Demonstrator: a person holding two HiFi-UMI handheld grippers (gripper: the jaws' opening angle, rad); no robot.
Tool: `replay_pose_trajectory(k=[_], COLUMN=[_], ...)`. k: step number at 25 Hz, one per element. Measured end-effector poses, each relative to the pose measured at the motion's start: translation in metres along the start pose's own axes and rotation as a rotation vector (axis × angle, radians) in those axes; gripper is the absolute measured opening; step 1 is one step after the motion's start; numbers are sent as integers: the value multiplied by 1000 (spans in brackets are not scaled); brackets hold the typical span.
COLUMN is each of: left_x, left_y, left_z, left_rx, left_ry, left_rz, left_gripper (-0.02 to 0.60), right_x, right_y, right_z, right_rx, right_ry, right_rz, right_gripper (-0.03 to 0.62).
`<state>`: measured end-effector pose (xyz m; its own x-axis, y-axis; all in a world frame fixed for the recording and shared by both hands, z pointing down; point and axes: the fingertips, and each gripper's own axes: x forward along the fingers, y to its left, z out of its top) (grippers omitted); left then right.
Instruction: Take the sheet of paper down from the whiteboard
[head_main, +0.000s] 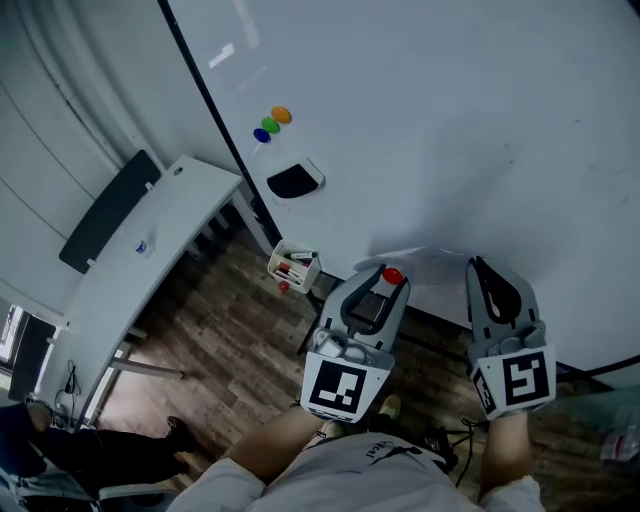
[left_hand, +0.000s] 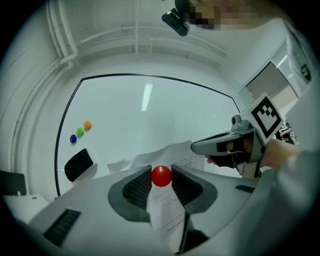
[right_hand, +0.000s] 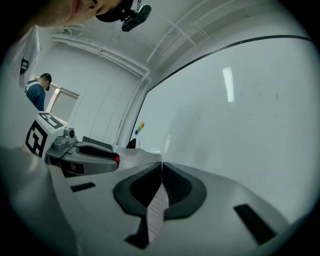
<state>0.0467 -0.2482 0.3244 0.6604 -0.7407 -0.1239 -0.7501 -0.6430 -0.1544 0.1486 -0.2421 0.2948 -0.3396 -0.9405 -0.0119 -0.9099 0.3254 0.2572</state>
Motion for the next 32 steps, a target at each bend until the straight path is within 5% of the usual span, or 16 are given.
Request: replay_pose_trajectory(k=[8, 18, 32], left_x=[-70, -115, -139], left_y=[2, -17, -31], left_z=[-39, -45, -45], left_rx=[-69, -164, -191], left_ry=[93, 115, 134], left_rz=[-40, -146, -181], left_gripper=[132, 132, 132], right_x=[-25, -65, -92], right_y=[56, 101, 112], right_z=[-29, -58, -62], right_rx=[59, 192, 246], right_ry=[101, 163, 170], right_rz=[-93, -148, -187], right_gripper=[20, 20, 15])
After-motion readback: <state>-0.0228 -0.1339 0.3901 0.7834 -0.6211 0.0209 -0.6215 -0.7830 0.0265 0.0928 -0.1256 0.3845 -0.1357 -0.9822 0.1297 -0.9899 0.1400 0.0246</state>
